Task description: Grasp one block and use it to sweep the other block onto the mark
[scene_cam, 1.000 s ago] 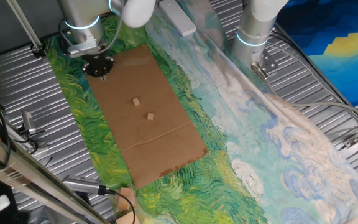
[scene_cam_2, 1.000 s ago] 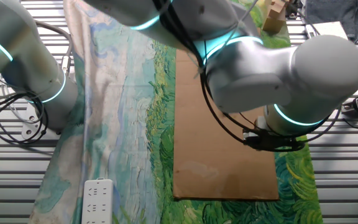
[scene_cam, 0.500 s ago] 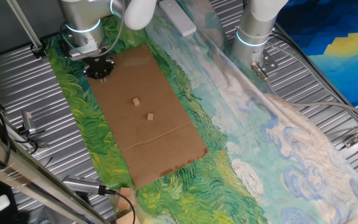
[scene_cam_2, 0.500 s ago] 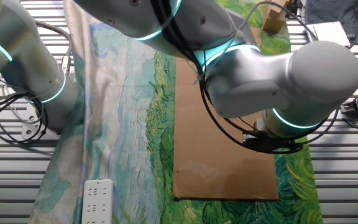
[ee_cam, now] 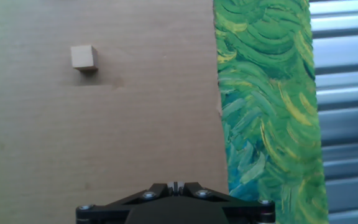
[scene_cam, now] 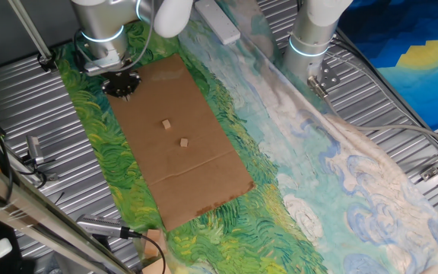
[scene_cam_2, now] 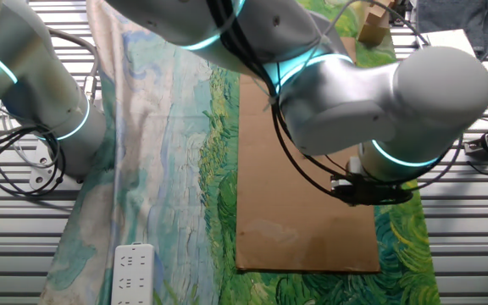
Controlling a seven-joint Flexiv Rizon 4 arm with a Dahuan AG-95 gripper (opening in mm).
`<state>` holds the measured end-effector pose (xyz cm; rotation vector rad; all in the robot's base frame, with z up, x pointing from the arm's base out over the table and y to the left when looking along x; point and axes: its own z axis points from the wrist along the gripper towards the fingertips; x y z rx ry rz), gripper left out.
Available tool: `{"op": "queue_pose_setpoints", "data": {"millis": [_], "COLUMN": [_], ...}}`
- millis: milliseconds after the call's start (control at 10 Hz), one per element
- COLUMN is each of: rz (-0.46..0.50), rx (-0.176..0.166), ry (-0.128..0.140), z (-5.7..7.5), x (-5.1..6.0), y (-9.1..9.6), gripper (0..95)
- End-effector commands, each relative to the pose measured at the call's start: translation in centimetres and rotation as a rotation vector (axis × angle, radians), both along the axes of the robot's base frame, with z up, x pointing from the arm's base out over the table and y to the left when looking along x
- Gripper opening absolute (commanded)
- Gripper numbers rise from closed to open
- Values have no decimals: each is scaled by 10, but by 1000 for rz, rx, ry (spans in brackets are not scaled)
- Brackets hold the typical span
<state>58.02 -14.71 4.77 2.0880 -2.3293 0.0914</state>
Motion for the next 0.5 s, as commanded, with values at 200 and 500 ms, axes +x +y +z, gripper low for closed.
{"op": "queue_pose_setpoints", "data": {"millis": [200,500], "rz": [-114,-160], "rx": [-6,-3], "ry": [-9,-11], "z": [-1,-1], "x": [0,0], "y": [0,0], "gripper": [0,0]}}
